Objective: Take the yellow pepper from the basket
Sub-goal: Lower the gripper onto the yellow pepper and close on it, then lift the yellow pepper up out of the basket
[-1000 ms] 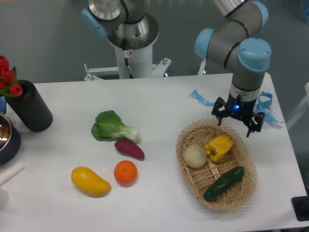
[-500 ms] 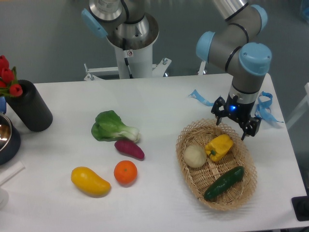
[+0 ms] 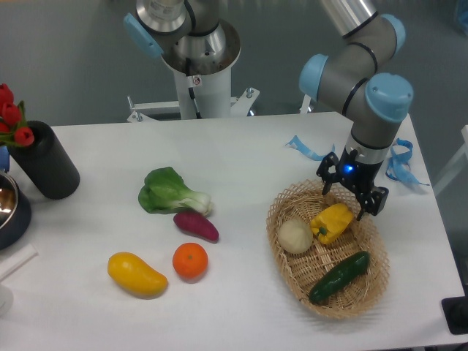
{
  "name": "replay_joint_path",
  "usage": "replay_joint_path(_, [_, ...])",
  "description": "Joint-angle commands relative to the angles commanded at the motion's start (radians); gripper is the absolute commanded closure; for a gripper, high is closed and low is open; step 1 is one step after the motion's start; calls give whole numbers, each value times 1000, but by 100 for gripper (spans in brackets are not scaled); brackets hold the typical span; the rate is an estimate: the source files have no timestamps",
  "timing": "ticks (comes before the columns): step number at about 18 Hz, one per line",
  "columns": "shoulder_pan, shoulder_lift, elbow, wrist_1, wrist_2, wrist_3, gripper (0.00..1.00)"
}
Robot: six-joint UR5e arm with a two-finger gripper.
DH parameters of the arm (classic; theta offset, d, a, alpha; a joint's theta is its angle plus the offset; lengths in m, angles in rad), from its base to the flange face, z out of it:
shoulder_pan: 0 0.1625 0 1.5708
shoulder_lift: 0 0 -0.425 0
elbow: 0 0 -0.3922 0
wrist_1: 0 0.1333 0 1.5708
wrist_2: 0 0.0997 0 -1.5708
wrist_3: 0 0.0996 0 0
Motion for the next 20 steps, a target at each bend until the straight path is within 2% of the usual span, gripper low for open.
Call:
replay_joint_path(16, [-20, -60, 31, 17, 0, -37, 0])
replay_joint_path(17, [-20, -61, 31, 23, 2, -37, 3])
replay_joint_path(18, [-20, -60, 31, 23, 2, -38, 15])
replay_joint_path(19, [-20, -57, 31, 25, 2, -41, 35])
replay_joint_path(20, [-18, -55, 34, 23, 2, -46, 45])
